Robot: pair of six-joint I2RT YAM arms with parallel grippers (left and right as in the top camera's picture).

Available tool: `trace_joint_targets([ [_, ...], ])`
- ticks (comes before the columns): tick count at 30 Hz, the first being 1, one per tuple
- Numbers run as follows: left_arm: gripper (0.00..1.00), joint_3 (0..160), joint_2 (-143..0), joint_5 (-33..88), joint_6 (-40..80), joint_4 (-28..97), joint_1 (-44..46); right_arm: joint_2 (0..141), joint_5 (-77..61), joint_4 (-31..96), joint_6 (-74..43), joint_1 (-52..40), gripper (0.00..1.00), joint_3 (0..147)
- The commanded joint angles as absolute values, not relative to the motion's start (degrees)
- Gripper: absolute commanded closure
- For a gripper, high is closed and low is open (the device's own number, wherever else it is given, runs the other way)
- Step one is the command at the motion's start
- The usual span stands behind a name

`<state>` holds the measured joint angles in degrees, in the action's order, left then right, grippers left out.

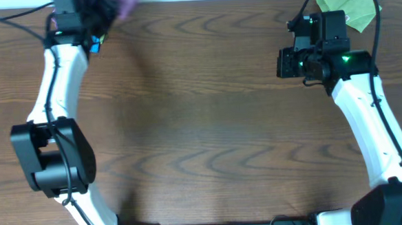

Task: Fold the cloth
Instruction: 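Carry the folded cloth with the left gripper to the far-left stack, then place the cloth on top of the stack and release the left gripper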

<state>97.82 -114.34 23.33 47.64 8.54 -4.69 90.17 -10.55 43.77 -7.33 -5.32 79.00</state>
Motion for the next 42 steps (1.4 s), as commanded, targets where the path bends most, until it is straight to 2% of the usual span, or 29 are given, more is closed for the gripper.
trace_joint_targets([
  [1,0.94,98.21,-114.37,20.45,50.57,4.89,-7.57,88.62,-10.09,45.47,-6.57,-5.32,0.98,79.5],
  [9,0.94,98.19,-116.73,18.26,51.92,-4.84,-11.75,88.44,-10.85,50.63,-6.59,-5.5,0.98,79.5],
  [19,0.94,98.21,-124.38,20.62,54.48,-14.04,-13.1,88.44,-10.94,50.81,-6.61,-8.36,0.98,79.5],
  [42,0.94,98.21,-125.38,27.33,56.36,-19.33,-15.29,88.44,-10.94,50.17,-7.25,-9.61,0.99,79.5],
])
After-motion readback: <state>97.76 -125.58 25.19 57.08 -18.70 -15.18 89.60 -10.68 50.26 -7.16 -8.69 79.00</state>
